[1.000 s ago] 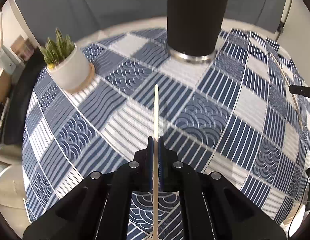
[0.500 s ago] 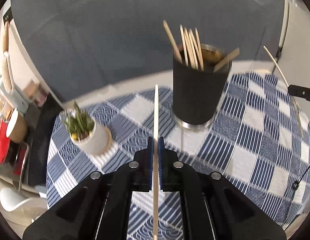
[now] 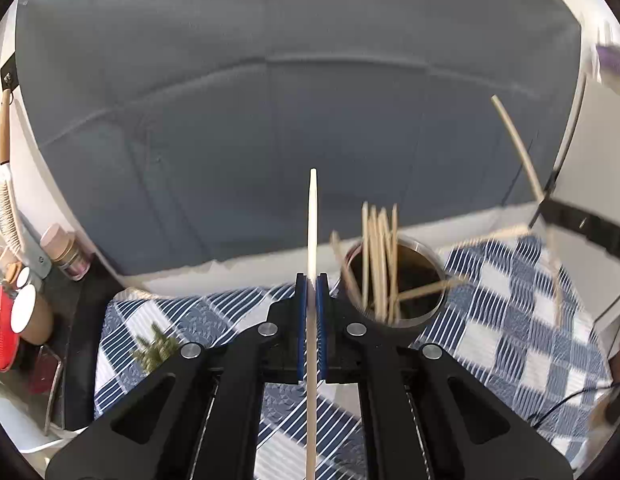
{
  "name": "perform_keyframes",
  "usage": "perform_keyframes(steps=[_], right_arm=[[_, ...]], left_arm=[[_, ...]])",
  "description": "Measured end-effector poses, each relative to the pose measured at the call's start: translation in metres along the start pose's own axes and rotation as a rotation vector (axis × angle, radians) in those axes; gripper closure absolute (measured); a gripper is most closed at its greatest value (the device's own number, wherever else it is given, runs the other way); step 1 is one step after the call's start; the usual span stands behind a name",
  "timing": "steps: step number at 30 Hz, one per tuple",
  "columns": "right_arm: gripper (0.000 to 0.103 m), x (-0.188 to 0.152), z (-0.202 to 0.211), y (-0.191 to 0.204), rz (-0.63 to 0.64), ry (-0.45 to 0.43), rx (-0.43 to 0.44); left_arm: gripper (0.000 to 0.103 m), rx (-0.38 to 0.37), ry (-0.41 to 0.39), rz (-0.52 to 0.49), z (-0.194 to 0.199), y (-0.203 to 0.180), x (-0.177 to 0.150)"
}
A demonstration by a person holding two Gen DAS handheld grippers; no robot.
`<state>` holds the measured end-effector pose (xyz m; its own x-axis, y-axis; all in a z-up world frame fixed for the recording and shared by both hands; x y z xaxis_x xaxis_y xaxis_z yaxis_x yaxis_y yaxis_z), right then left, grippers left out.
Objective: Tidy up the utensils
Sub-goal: 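Lift the left tool's stick over the cup while the right tool carries its stick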
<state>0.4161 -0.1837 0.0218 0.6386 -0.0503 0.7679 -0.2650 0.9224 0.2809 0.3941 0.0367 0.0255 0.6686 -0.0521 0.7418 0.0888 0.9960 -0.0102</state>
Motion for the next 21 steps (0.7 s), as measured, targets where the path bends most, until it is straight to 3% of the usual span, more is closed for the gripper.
perform_keyframes(steps=[9,13,16,21], right_arm=[[0.098,0.026,-0.02,0.016,0.036,-0.111,0.15],[0.098,0.033,-0.025,0.015,0.029,-0.129,0.209],[0.098,0.038,-0.036,0.013,0.038,-0.126,0.256],[0.098,0.041,-0.057,0.009,0.043,-0.154,0.356]], left_arm=[[0.098,-0.214,-0.162,0.036,-0.005,-0.014,0.048],[0.098,-0.243,-0.184,0.042,-0.016,-0.018,0.063],[0.098,-0.221,-0.213,0.037,-0.024,-0.024,0.071],[0.098,-0.239,-0.286,0.074,-0.042,-0.027,0.068]])
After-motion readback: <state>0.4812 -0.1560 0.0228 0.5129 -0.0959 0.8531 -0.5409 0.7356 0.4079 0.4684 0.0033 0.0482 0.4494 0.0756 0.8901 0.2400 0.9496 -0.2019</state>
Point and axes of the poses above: each gripper's, at about its wrist camera, not at the fingertips, and z roughly against the way its jaws point, y to its left, x to its top, the point moved 4 cm from there along -z, roughly the way its jaws point, and after that the axes turned 2 degrees about z, right-handed, at the moved point
